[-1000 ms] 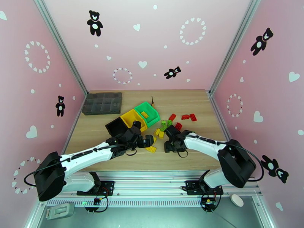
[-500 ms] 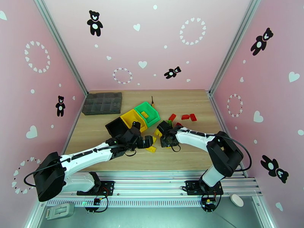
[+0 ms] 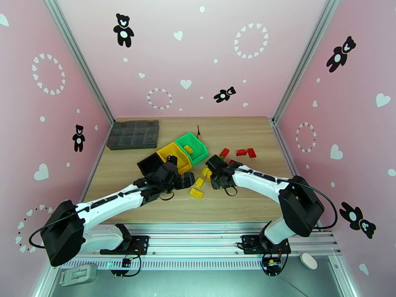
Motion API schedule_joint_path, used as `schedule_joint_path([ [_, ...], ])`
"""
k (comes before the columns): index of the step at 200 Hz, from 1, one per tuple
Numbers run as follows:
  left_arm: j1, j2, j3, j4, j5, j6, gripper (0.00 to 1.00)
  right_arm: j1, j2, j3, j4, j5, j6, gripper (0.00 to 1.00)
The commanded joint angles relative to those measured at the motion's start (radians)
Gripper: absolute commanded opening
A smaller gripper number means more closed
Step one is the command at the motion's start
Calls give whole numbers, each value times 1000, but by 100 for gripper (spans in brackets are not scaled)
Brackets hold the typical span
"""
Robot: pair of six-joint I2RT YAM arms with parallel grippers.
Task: Sort the legos into containers by color
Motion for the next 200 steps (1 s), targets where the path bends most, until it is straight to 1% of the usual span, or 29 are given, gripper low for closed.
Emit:
schedule_joint_path([
  [1,43,-4,55,24,64,24,98,-2,4,100,-8,-20,-41,23],
  [30,108,23,89,34,123,36,98,-24,79,237,2,-41,-76,22],
  [39,131,29,125,42,144,35,98,-33,111,289,2,-53,-87,22],
  [69,208,41,151,68,216,16,98,-64,252,485,-8,-90,-117,22],
  [90,249,43,159,75,243,3,98,-81,353,615,-31,-105,-131,22],
  [110,275,44,157,84,259,-11,98,-99,447,728,-54,-123,-138,22],
  [133,280,42,155,86,260,-14,98,-110,542,840,-82,-144,-141,23],
  [167,280,25,136,80,255,-16,98,-118,617,926,-110,-151,-142,30],
  [200,280,-1,114,76,244,-19,98,-118,609,931,-113,-150,-146,40],
])
